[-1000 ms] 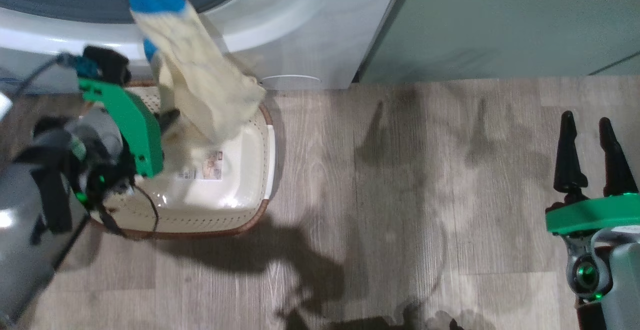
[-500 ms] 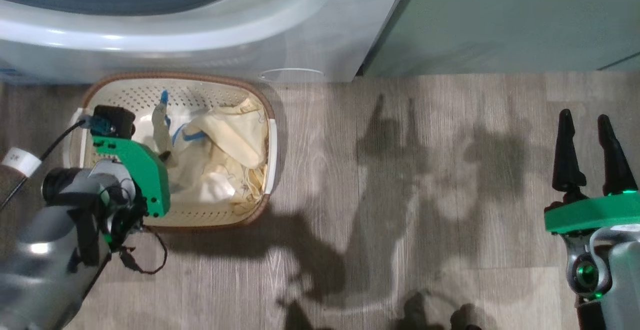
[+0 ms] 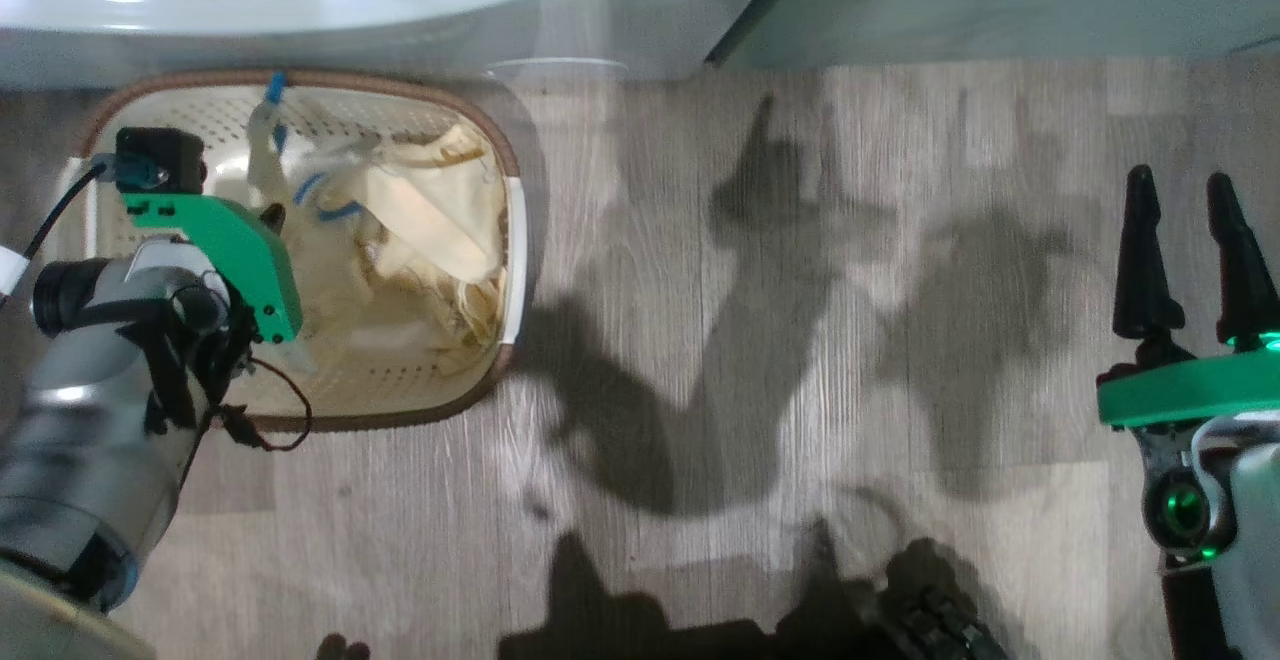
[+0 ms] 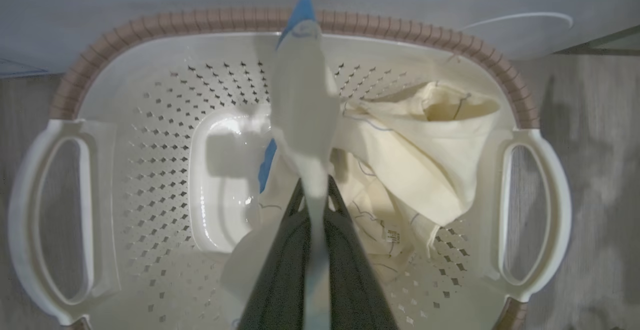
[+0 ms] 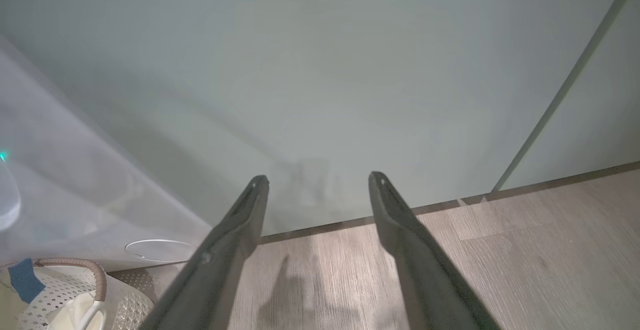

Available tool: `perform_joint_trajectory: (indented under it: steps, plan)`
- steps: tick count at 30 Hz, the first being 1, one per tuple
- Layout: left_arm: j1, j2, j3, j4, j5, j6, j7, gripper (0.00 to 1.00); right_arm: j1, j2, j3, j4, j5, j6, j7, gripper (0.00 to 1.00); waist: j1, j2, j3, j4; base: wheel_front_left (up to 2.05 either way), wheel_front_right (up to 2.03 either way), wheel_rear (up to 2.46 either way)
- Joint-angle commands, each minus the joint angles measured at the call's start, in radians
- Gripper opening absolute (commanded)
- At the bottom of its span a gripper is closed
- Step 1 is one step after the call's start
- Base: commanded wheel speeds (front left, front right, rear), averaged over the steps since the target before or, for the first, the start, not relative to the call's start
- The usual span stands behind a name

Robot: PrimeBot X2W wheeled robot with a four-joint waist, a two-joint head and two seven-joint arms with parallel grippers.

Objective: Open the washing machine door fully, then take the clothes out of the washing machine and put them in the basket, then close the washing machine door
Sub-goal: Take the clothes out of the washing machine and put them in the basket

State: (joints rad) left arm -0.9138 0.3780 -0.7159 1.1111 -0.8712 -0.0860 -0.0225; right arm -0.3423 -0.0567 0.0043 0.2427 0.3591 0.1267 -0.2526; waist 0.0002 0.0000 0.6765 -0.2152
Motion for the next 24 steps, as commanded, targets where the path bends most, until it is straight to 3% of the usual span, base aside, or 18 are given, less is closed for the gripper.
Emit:
perform_joint_trajectory:
  steps: [1, 8, 9, 10, 11, 12, 13, 14, 24]
  plan:
    - [-0.023, 0.025, 0.015, 0.03, 0.007, -0.01, -0.014, 0.0, -0.003, -0.013, 0.018, -0.03, -0.007, 0.004, -0.009, 1.0, -0.0002, 0.0, 0.031, -0.012, 0.0, 0.0, 0.0]
    - [-0.052, 0.004, -0.012, 0.128, 0.017, -0.033, -0.022, 0.0, -0.027, -0.01, 0.021, -0.033, -0.006, 0.004, -0.009, 1.0, -0.0002, 0.0, 0.068, -0.025, 0.0, 0.0, 0.0]
    - [-0.053, 0.003, -0.014, 0.133, 0.016, -0.035, -0.024, 0.12, -0.029, -0.009, 0.021, -0.032, -0.006, 0.004, -0.009, 1.0, -0.0002, 0.0, 0.069, -0.026, 0.0, 0.0, 0.0]
    - [-0.053, 0.003, -0.014, 0.133, 0.016, -0.035, -0.024, 0.12, -0.029, -0.009, 0.021, -0.032, -0.006, 0.004, -0.009, 1.0, -0.0002, 0.0, 0.069, -0.026, 0.0, 0.0, 0.0]
    - [-0.054, 0.002, -0.012, 0.138, 0.011, -0.037, -0.025, 0.35, -0.03, -0.008, 0.022, -0.032, -0.007, 0.004, -0.009, 1.0, -0.0002, 0.0, 0.069, -0.027, 0.0, 0.0, 0.0]
    - [-0.054, 0.0, -0.012, 0.141, 0.007, -0.039, -0.025, 0.49, -0.03, -0.007, 0.022, -0.031, -0.008, 0.004, -0.009, 1.0, -0.0002, 0.0, 0.068, -0.027, 0.0, 0.0, 0.0]
    - [-0.052, -0.002, -0.011, 0.145, 0.002, -0.04, -0.026, 0.87, -0.031, -0.006, 0.022, -0.03, -0.008, 0.004, -0.009, 1.0, -0.0002, 0.0, 0.065, -0.028, 0.0, 0.0, 0.0]
    - [-0.048, -0.004, -0.008, 0.148, -0.006, -0.041, -0.028, 1.0, -0.03, -0.005, 0.022, -0.029, -0.007, 0.004, -0.009, 1.0, -0.0002, 0.0, 0.059, -0.028, 0.0, 0.0, 0.0]
    - [0.001, -0.008, 0.008, 0.143, -0.048, -0.044, -0.169, 1.0, -0.003, 0.0, 0.019, -0.012, -0.007, 0.004, -0.009, 1.0, -0.0002, 0.0, -0.067, -0.016, 0.0, 0.0, 0.0]
